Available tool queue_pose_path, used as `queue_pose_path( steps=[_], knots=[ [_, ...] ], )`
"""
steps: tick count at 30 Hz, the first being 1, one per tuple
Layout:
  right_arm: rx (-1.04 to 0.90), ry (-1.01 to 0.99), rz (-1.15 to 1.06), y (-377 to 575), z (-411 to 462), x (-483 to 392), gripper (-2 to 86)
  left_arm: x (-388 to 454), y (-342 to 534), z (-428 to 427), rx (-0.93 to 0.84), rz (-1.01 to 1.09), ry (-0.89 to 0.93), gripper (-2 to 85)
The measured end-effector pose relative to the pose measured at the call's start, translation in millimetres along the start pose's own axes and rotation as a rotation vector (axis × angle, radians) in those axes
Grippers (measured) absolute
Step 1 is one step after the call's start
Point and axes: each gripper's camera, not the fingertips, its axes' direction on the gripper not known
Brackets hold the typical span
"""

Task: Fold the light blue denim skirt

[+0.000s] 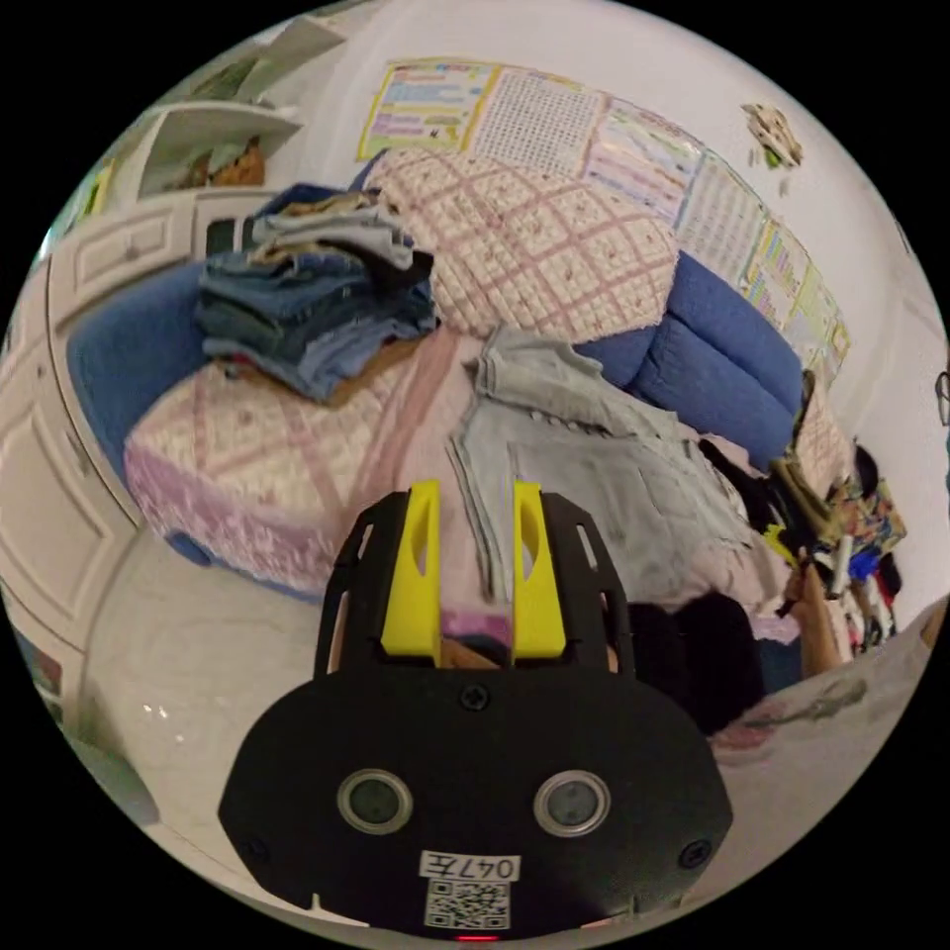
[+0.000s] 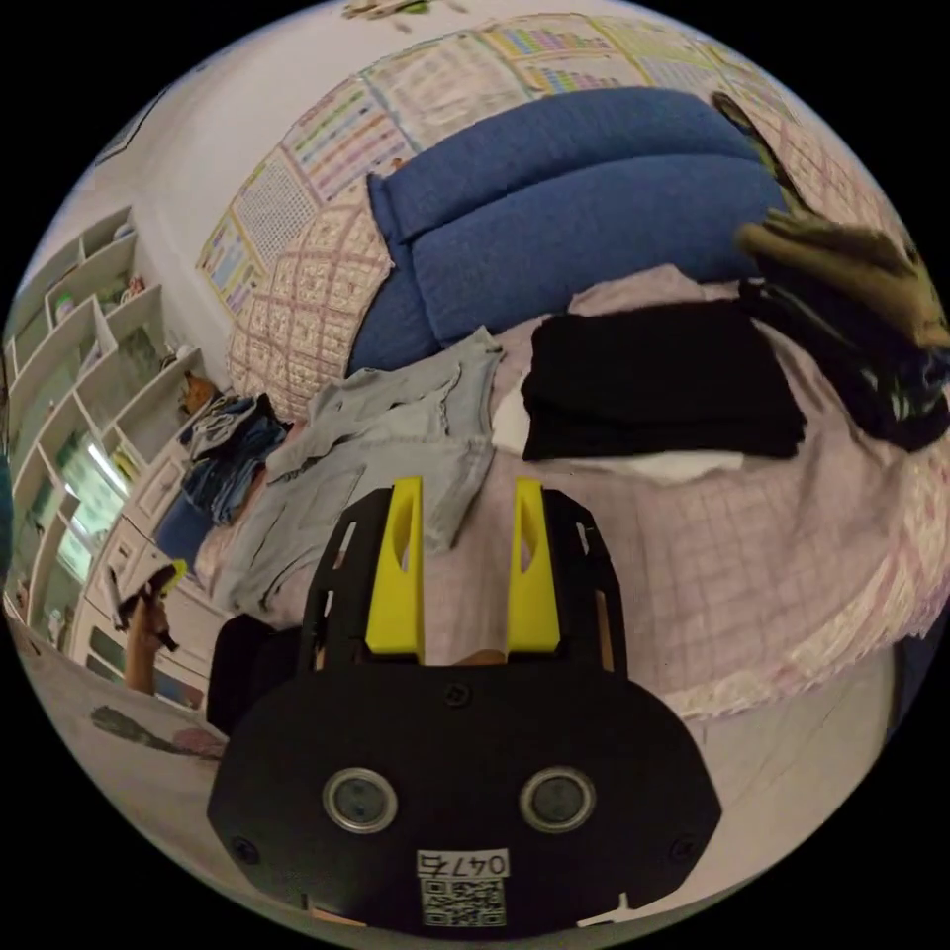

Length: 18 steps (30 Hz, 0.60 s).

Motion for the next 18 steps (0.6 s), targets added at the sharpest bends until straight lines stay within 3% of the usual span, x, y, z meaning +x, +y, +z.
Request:
queue_pose_path(
  steps=[9, 12, 14, 18],
  knots=[
    [-0.053, -0.069, 0.003, 4.7, 28.3, -112.6, 8.4, -90.4, 28.9, -56.9, 0.057, -0.484, 0.325, 12.3],
    [-0.064, -0.22, -0.223, 3.6, 28.8, -206.8, 6.3, -96.9, 7.4, -83.8, 0.056, -0.471, 0.352, 12.0],
    [-0.226, -0.324, -0.479, 16.2, 52.6, -313.0, 4.5, -96.8, -7.9, -107.4, 0.036, -0.43, 0.299, 11.0],
    [-0.36, -0.293, -0.838, 60.8, 88.0, -466.9, 2.8, -105.7, -20.2, -143.3, 0.049, -0.438, 0.324, 8.3]
  ],
)
